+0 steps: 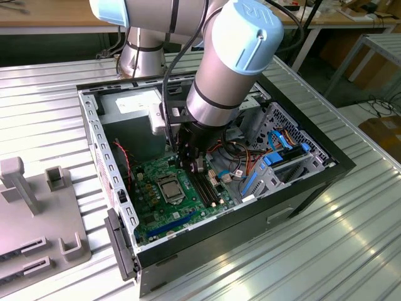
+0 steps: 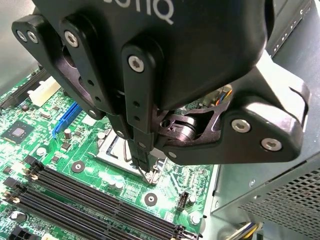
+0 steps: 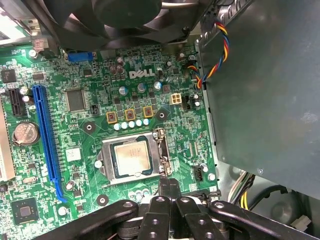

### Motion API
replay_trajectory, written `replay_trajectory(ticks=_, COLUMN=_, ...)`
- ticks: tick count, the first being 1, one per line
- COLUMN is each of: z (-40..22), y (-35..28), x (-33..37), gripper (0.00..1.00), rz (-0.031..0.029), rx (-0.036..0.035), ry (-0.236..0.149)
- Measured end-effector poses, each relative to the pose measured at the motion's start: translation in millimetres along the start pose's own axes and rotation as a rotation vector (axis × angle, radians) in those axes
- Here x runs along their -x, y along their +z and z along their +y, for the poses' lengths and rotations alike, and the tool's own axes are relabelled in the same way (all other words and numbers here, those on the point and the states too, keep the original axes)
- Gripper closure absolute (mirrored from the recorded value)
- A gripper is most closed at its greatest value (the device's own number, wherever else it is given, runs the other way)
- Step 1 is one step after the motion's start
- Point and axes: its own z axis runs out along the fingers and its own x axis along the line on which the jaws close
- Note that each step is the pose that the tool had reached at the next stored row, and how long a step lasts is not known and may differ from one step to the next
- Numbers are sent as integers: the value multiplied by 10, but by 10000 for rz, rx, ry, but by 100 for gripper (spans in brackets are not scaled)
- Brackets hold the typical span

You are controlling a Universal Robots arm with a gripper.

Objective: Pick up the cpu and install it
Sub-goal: 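Install the first cpu locking lever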

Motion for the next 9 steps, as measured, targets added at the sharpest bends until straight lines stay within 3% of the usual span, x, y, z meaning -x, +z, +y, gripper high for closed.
replay_trajectory(ticks=2, z=0, y=3, x=1, gripper=89, rz=13, rx=22, ry=-174)
replay_trajectory(ticks=6, z=0, y=9, x=0, gripper=89, rz=99, rx=143, ry=-1153)
replay_trajectory(ticks=9, z=-6, y=13, x=0, gripper=89, rz=106, rx=121, ry=-1336)
